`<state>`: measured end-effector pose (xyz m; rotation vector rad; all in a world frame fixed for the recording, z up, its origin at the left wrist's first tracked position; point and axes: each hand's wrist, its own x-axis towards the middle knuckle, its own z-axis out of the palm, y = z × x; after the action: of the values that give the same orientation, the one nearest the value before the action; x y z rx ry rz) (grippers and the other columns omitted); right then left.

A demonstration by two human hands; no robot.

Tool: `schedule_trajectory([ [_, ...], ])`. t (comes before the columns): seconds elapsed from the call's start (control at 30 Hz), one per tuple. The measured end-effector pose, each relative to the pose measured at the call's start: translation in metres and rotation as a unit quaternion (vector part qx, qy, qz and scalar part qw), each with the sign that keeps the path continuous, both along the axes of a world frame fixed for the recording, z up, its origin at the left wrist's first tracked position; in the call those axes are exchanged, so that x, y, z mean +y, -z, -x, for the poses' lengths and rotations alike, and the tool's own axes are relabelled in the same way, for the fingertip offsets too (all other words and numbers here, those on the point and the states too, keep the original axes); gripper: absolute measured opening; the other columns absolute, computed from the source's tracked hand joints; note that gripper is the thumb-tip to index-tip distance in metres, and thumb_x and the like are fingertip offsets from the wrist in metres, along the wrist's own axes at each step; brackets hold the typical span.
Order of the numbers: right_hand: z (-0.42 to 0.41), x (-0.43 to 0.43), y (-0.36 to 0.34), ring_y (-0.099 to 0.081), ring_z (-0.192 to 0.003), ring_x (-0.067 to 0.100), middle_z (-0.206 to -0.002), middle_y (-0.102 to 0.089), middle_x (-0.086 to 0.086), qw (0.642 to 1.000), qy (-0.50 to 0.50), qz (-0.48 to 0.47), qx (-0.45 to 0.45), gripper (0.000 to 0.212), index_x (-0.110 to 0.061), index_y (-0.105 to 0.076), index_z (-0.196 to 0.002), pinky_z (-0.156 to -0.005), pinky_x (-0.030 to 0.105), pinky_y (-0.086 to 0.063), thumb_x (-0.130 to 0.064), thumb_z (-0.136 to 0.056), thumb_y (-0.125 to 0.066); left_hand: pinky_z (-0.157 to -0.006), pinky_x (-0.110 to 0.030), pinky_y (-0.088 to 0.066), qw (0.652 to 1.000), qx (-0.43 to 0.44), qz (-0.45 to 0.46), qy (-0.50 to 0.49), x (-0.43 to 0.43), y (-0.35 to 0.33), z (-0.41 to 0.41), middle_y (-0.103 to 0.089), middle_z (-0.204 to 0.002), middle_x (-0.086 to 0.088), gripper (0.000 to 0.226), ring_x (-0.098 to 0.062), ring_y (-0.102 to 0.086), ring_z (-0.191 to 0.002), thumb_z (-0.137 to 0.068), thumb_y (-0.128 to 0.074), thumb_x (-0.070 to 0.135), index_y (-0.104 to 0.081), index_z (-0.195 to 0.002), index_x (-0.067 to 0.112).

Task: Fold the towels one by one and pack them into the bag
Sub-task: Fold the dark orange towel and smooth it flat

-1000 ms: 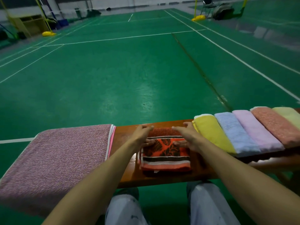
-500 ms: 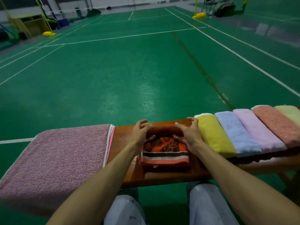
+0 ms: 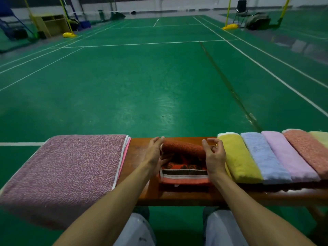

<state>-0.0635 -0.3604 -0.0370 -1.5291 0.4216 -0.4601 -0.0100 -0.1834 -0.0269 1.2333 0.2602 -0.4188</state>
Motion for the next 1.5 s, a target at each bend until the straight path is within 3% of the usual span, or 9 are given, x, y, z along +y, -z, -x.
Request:
schedule_trajectory([
  [0.2,-0.003,-0.004,-0.002,-0.041,-0.048,0.002,-0.064,-0.047,-0.001,0.999,0.0,0.041,0.013,0.017,-0.009,-0.057,-0.112,-0.046,0.012,-0.034,-0.015,-0.097,-0.059,-0.094,-0.055,-0.05,0.997,-0.025,-0.043,-0.058,0.002,0.001,0.002,-0.057,-0.118,-0.015,0.051,-0.033,-0.06,-0.107,-0.081,-0.072,0.036,-0.043,-0.121,0.023],
  [0.43,0.006,-0.017,-0.006,-0.044,-0.054,0.011,-0.057,-0.046,-0.002,0.993,-0.049,0.068,0.08,0.035,-0.017,-0.057,-0.114,-0.057,0.027,-0.044,-0.001,-0.085,-0.071,-0.091,-0.045,-0.054,0.976,-0.15,-0.155,-0.027,0.009,0.004,0.018,-0.062,-0.092,-0.007,0.051,-0.022,-0.063,-0.094,-0.082,-0.072,0.005,-0.047,-0.124,0.02],
  [0.67,0.02,-0.025,-0.007,-0.047,-0.055,0.012,-0.058,-0.05,-0.001,0.985,-0.097,0.09,0.111,0.049,-0.016,-0.058,-0.116,-0.055,0.027,-0.043,0.008,-0.077,-0.075,-0.083,-0.044,-0.058,0.962,-0.165,-0.206,0.076,0.027,0.007,0.031,-0.053,-0.124,-0.004,0.038,-0.024,-0.057,-0.109,-0.083,-0.069,0.004,-0.059,-0.114,0.022],
  [0.87,0.03,-0.02,-0.011,-0.058,-0.068,0.015,-0.075,-0.061,0.006,0.972,-0.13,0.161,0.112,0.057,-0.025,-0.054,-0.119,-0.059,0.032,-0.051,0.007,-0.076,-0.075,-0.089,-0.052,-0.054,0.957,-0.153,-0.216,0.116,0.03,0.01,0.039,-0.058,-0.116,-0.008,0.02,-0.03,-0.058,-0.109,-0.085,-0.066,0.004,-0.07,-0.092,0.023],
  [1.07,0.036,-0.021,-0.017,-0.057,-0.078,0.017,-0.104,-0.054,0.002,0.964,-0.162,0.175,0.12,0.067,-0.031,-0.049,-0.12,-0.056,0.029,-0.05,0.01,-0.073,-0.073,-0.088,-0.049,-0.055,0.936,-0.192,-0.273,0.109,0.028,0.008,0.043,-0.061,-0.107,0.0,0.014,-0.025,-0.06,-0.105,-0.085,-0.07,0.018,-0.068,-0.097,0.025],
  [1.17,0.038,-0.022,-0.016,-0.058,-0.083,0.016,-0.121,-0.051,-0.001,0.937,-0.21,0.244,0.136,0.064,-0.036,-0.049,-0.118,-0.057,0.023,-0.048,0.005,-0.074,-0.071,-0.087,-0.045,-0.056,0.906,-0.229,-0.325,0.146,0.029,0.01,0.044,-0.055,-0.115,0.0,0.028,-0.022,-0.056,-0.112,-0.084,-0.071,0.016,-0.061,-0.109,0.027],
  [1.33,0.038,-0.016,-0.014,-0.039,-0.129,0.017,-0.138,-0.04,0.003,0.892,-0.263,0.338,0.146,0.051,-0.037,-0.055,-0.118,-0.102,0.019,-0.031,0.0,-0.083,-0.063,-0.088,-0.027,-0.049,0.8,-0.299,-0.47,0.221,0.021,0.004,0.047,-0.037,-0.119,0.004,0.042,-0.016,-0.044,-0.114,-0.089,-0.065,0.027,-0.048,-0.126,0.037],
  [1.43,0.041,-0.014,-0.011,-0.039,-0.13,0.018,-0.139,-0.038,0.002,0.876,-0.281,0.356,0.166,0.045,-0.032,-0.057,-0.123,-0.106,0.023,-0.031,-0.005,-0.087,-0.06,-0.097,-0.036,-0.034,0.672,-0.335,-0.613,0.245,0.017,-0.002,0.048,-0.035,-0.12,0.001,0.051,-0.018,-0.034,-0.115,-0.088,-0.06,0.04,-0.037,-0.133,0.045],
  [1.5,0.041,-0.012,-0.01,-0.041,-0.129,0.02,-0.139,-0.04,0.001,0.871,-0.283,0.363,0.17,0.045,-0.031,-0.055,-0.126,-0.11,0.03,-0.035,-0.009,-0.087,-0.061,-0.104,-0.04,-0.025,0.64,-0.375,-0.626,0.239,0.01,-0.009,0.045,-0.033,-0.131,-0.001,0.053,-0.02,-0.026,-0.124,-0.089,-0.058,0.038,-0.036,-0.136,0.041],
])
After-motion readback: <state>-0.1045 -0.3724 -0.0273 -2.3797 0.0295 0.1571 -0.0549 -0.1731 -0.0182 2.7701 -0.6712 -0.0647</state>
